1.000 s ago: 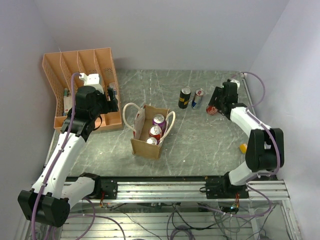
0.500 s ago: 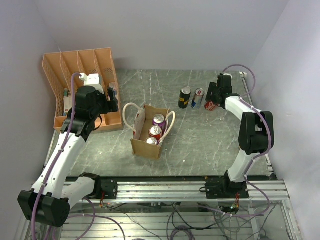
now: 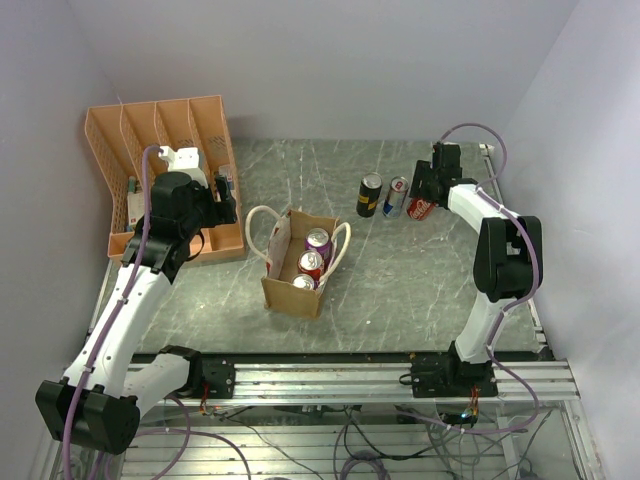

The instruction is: Take the beverage out of the canvas bag

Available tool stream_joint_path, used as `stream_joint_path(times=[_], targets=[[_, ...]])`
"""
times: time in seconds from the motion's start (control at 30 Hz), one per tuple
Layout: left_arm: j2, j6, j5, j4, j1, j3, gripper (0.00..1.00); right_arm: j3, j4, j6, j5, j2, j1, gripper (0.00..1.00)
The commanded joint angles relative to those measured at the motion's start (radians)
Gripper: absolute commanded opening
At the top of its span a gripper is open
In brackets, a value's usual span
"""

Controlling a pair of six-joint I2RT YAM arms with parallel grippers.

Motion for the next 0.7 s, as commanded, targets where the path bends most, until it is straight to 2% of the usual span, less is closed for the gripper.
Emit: stream_joint_path(times=[0.0, 0.2, 0.5, 0.67], targets=[[-0.009, -0.006, 0.022, 0.025, -0.001, 0.01, 0.9, 0.036, -0.013, 0.0, -0.006, -0.004, 0.001, 0.6], [-0.007, -0.006, 0.024, 0.025, -0.001, 0.008, 0.9, 0.058, -0.022, -0.01, -0.012, 0.004, 0.001, 0.73], [0.0, -0.007, 0.028, 0.027, -0.002, 0.008, 0.9, 0.115, -0.07, -0.012, -0.001, 0.023, 0.0, 0.76], [0.001, -0.006, 0.03, 0.027, -0.004, 0.008, 0.9, 0.103, -0.115, 0.005, 0.02, -0.077, 0.001, 0.79]])
